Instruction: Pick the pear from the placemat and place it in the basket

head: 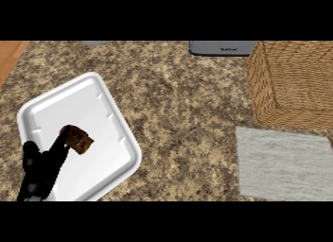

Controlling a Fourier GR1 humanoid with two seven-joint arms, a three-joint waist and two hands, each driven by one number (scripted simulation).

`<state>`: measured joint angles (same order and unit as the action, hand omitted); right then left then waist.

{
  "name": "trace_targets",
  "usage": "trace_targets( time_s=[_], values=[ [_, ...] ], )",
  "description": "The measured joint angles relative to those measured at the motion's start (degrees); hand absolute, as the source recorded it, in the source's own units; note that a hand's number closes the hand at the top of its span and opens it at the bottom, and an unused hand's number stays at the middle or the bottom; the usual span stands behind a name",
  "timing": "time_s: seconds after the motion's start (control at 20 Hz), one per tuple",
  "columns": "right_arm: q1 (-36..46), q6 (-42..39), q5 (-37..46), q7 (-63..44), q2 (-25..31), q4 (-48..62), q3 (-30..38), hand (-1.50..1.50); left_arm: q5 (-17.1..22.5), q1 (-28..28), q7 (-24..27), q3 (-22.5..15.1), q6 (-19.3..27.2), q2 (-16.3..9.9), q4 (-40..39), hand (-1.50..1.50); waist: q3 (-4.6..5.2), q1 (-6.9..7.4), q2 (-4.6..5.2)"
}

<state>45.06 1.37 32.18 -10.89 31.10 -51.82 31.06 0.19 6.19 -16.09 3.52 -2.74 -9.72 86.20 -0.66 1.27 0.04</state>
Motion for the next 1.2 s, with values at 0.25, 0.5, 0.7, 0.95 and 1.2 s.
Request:
trace_targets(
  time_s=[0.25, 0.5, 0.7, 0.95, 1.2],
  values=[
    [-1.34, -0.18, 2.45, 6.10, 4.31, 5.78, -1.61, -1.50, 0.03, 0.20, 0.81, 0.18, -0.17, 0.28, -0.21, 0.00, -0.04, -0.04, -0.08],
    [-0.18, 1.84, 2.55, 12.19, 7.19, 11.88, -1.08, -1.50, -0.44, 0.05, 1.73, 0.34, -0.12, 0.40, -0.90, 0.00, -0.10, 0.04, -0.16],
    [0.49, 1.66, 0.39, 14.23, 9.23, 13.77, 0.79, -1.50, 0.17, 0.90, 2.08, 0.86, -1.14, -0.15, -0.37, 0.00, 0.00, -0.23, -0.26],
    [1.46, 0.69, -3.63, 14.16, 12.53, 16.19, 4.83, -1.50, -0.02, 0.95, 1.48, 0.97, -1.03, -0.01, -0.28, 0.00, -0.02, -0.55, -0.39],
    [0.25, -0.34, -6.23, 14.18, 18.19, 19.00, 8.35, -1.50, -0.16, 1.71, 2.21, 1.08, -0.88, 0.35, 0.34, 0.00, 0.05, -0.69, -0.36]
  ],
)
